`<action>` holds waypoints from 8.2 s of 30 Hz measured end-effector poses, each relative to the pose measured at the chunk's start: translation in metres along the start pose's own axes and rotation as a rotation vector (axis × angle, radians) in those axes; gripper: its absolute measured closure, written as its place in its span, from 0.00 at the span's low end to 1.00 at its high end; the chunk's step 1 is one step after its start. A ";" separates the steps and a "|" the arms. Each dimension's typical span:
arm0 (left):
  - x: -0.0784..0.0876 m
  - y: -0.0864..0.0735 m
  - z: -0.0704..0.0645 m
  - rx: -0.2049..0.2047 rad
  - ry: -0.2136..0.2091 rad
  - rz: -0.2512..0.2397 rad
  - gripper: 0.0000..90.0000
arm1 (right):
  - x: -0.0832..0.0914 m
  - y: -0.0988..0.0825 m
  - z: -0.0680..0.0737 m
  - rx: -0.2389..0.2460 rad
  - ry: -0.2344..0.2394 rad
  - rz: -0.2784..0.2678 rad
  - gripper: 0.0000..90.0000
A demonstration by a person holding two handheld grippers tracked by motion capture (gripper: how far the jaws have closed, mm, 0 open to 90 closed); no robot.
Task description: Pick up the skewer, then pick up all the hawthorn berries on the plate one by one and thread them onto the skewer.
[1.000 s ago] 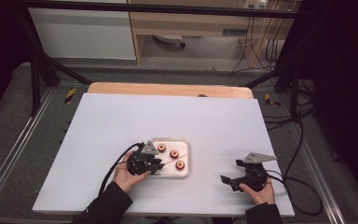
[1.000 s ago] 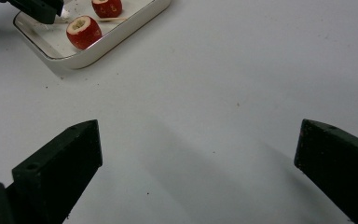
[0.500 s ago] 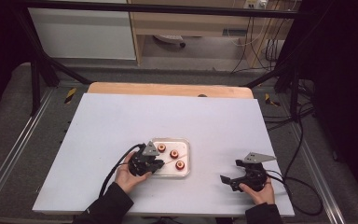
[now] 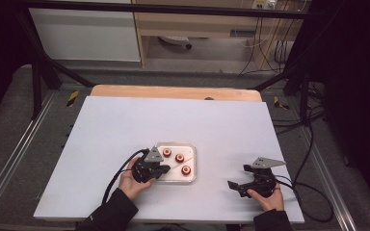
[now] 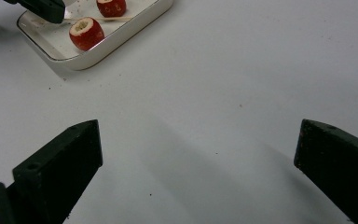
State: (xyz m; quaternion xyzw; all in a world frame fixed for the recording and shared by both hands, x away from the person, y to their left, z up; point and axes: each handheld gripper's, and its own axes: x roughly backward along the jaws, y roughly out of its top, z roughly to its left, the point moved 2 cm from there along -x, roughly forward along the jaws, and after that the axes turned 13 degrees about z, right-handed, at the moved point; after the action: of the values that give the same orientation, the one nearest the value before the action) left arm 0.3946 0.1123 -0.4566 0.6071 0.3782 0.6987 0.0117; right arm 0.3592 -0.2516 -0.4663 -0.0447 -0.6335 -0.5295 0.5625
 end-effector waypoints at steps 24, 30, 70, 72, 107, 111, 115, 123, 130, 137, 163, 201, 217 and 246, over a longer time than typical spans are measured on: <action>0.024 0.003 -0.005 0.002 -0.044 -0.057 0.98 | -0.003 0.009 0.011 0.055 -0.062 0.015 0.01; 0.027 0.006 -0.009 -0.009 -0.054 -0.054 0.98 | -0.006 0.014 0.018 0.092 -0.092 0.030 0.01; 0.030 0.049 -0.045 -0.171 -0.055 0.061 0.98 | -0.011 0.071 0.086 0.616 -0.302 0.172 0.18; 0.029 0.052 -0.047 -0.177 -0.056 0.065 0.98 | -0.012 0.072 0.089 0.650 -0.311 0.174 0.22; 0.002 0.085 -0.072 -0.237 -0.085 0.139 0.98 | -0.031 0.062 0.097 1.123 -0.343 0.249 0.85; 0.002 0.085 -0.072 -0.241 -0.087 0.141 0.98 | -0.032 0.062 0.097 1.135 -0.345 0.246 0.90; 0.002 0.084 -0.073 -0.244 -0.088 0.142 0.98 | -0.033 0.060 0.097 1.173 -0.357 0.258 0.95; 0.000 0.084 -0.073 -0.248 -0.095 0.150 0.98 | -0.033 0.058 0.098 1.222 -0.365 0.274 0.98; 0.001 0.083 -0.072 -0.240 -0.086 0.174 0.91 | -0.032 0.059 0.098 1.258 -0.383 0.283 0.99; 0.001 0.081 -0.066 -0.219 -0.065 0.268 0.86 | -0.035 0.062 0.099 1.311 -0.434 0.314 0.99; -0.009 0.081 -0.072 -0.217 -0.026 0.351 0.99 | -0.035 0.067 0.105 1.276 -0.469 0.330 0.83; 0.052 -0.020 -0.023 0.034 0.048 0.058 0.98 | -0.015 0.065 0.050 0.157 -0.178 0.162 0.07; 0.061 -0.044 -0.017 0.073 0.062 -0.024 0.98 | -0.017 0.084 0.064 0.061 -0.078 0.134 0.01; 0.060 -0.052 -0.014 0.090 0.058 -0.044 0.98 | -0.057 0.134 0.101 0.116 -0.055 0.292 0.17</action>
State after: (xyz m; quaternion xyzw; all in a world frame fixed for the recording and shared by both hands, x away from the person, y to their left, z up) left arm 0.3437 0.1708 -0.4343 0.5780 0.4228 0.6979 -0.0110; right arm 0.3999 -0.0899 -0.4068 -0.1180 -0.6649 -0.4030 0.6177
